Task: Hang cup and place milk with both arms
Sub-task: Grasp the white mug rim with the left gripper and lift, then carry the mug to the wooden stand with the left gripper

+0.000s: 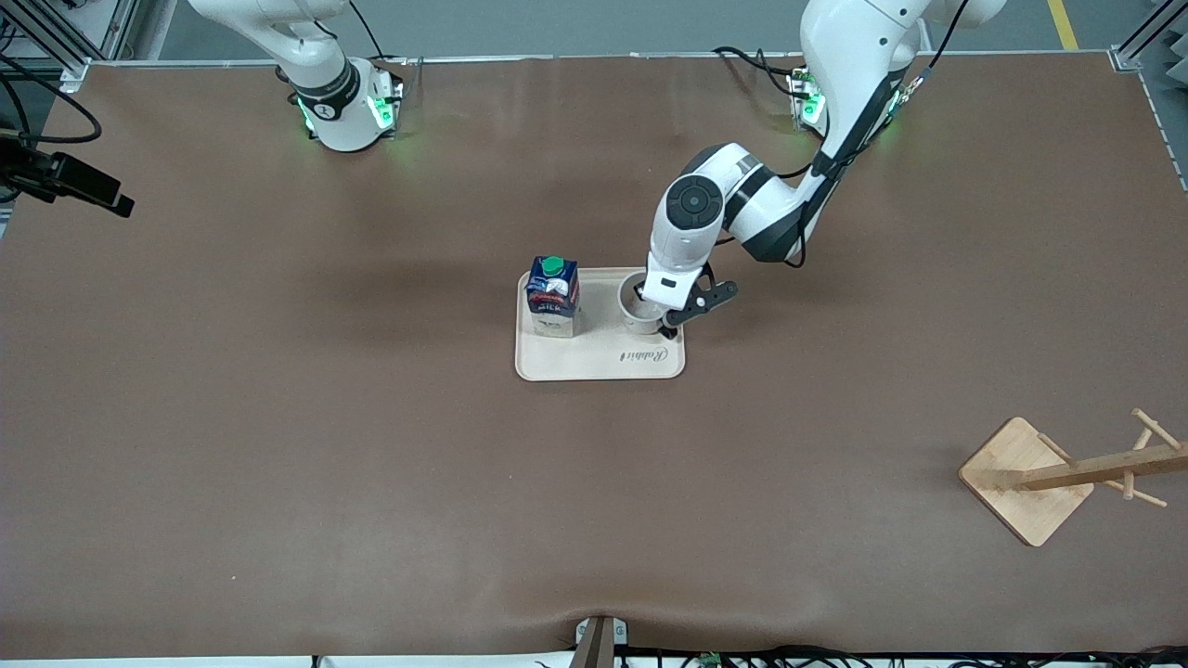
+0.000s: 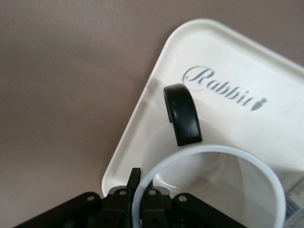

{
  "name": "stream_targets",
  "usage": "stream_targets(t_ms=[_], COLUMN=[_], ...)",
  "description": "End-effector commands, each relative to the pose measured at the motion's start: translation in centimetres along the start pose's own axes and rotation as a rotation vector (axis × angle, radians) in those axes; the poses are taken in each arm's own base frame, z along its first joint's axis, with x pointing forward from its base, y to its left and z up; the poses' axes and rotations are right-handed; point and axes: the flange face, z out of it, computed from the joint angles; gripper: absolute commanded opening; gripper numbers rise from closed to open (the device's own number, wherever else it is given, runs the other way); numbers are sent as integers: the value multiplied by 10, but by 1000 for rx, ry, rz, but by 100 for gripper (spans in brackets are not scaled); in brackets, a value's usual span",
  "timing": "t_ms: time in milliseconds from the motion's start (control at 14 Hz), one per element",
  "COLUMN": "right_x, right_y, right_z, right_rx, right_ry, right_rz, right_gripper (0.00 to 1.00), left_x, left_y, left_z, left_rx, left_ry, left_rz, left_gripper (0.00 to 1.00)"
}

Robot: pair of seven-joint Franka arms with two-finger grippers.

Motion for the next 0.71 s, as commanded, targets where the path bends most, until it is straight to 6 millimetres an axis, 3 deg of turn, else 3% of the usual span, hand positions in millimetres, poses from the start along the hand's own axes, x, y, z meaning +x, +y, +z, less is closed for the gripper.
stream_targets(t_ms=[0,286,643], right_x=[3,3,3], right_y=[1,1,2], right_z=[-3,-4,-3], right_rx=[-17,-17,-16], right_ry=[2,5,0], right_rz=[16,16,19], right_gripper=[100,100,100], left_x=[7,50,116], left_y=[-3,-26,-71], left_z=[-54,-143,-209], left_rx=[-10,18,36], left_ry=[70,111,136], left_rz=[12,85,196], left_gripper=[0,0,0])
